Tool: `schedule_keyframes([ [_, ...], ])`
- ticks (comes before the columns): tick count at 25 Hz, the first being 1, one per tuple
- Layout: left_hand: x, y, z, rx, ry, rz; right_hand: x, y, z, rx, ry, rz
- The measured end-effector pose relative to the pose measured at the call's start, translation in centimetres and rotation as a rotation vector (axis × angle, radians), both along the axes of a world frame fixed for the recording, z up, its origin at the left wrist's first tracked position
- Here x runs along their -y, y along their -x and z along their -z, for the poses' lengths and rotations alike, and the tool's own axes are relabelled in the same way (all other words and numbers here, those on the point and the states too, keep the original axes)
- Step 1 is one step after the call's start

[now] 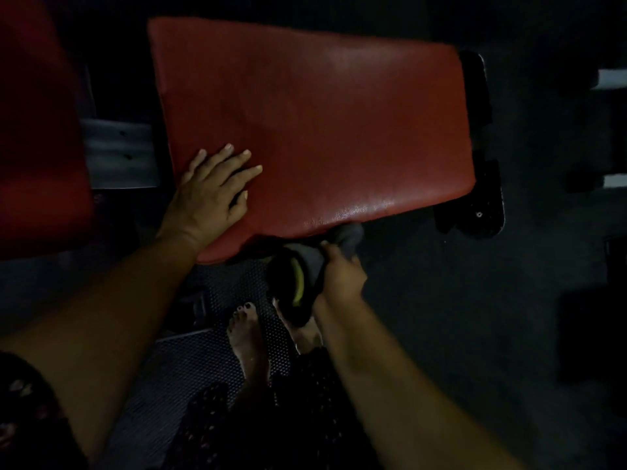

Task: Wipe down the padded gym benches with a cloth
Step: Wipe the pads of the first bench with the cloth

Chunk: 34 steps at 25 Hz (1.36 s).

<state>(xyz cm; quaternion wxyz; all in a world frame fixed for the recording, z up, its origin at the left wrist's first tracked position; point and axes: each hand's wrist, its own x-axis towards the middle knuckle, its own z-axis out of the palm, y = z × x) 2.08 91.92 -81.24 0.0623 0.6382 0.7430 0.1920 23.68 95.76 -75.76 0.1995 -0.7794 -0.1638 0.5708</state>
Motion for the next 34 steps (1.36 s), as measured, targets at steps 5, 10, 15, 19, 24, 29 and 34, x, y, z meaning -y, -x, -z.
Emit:
schedule_keyframes([
  [5, 0.2, 0.4, -0.1, 0.004, -0.006, 0.009, 7.8, 6.2, -1.9, -0.196, 0.292, -0.209],
  [10, 0.3, 0.3, -0.1, 0.035, -0.004, 0.011, 1.1, 0.3, -0.5, 0.135, -0.073, -0.053],
  [15, 0.2, 0.2, -0.6, 0.036, 0.036, 0.010, 3.1, 2.0, -0.9, 0.239, -0.070, -0.361],
  [19, 0.1, 1.0, -1.2, 0.011, 0.114, 0.042, 9.8, 4.5, -3.9, 0.121, -0.171, -1.273],
  [24, 0.4, 3.7, -1.8, -0.124, 0.229, 0.249, 8.5, 3.7, -3.3, 0.492, -1.245, -2.122],
  [29, 1.0, 3.9, -1.9, -0.146, 0.266, 0.287, -2.1, -4.3, -0.7, 0.854, -1.442, -2.355],
  [34, 0.9, 1.9, -4.3, -0.248, 0.386, 0.189, -1.8, -3.2, -2.3, 0.689, -1.526, -2.165],
])
